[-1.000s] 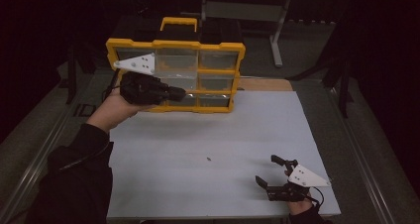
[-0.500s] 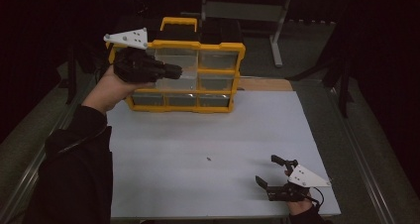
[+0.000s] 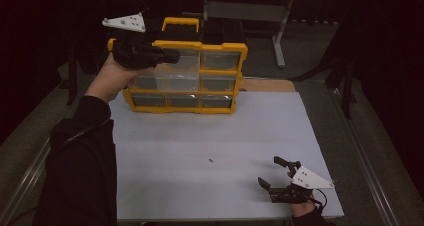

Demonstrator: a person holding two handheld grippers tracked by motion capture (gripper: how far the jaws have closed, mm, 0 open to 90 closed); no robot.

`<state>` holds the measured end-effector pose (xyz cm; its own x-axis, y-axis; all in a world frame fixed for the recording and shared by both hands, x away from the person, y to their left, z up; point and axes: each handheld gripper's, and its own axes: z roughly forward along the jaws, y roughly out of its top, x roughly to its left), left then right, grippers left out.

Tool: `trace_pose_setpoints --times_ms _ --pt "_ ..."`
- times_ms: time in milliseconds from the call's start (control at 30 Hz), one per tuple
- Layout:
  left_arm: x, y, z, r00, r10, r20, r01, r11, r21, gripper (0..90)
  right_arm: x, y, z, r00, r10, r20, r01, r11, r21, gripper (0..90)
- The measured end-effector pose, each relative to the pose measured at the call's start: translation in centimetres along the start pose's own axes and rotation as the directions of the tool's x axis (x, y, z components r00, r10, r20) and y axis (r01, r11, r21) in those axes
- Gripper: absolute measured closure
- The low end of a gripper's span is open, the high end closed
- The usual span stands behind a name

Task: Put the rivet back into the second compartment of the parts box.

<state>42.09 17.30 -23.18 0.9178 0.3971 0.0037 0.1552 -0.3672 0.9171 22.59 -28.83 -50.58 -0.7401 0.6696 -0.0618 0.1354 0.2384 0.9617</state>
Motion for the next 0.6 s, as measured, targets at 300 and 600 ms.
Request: trace_pose_setpoints --times_ms 300,600 --pt "1.2 -1.2 0.9 0.9947 -0.065 -0.080 0.069 0.9966 0.045 82.2 0.0 0.0 -0.1 1.0000 0.003 0.000 -0.003 1.000 -0.004 11.1" --pt "1.4 -1.7 2.1 0.9917 -0.076 -0.104 0.090 0.9855 0.144 82.1 0.0 0.0 0.0 1.0000 -0.001 -0.002 0.002 1.000 0.005 11.1"
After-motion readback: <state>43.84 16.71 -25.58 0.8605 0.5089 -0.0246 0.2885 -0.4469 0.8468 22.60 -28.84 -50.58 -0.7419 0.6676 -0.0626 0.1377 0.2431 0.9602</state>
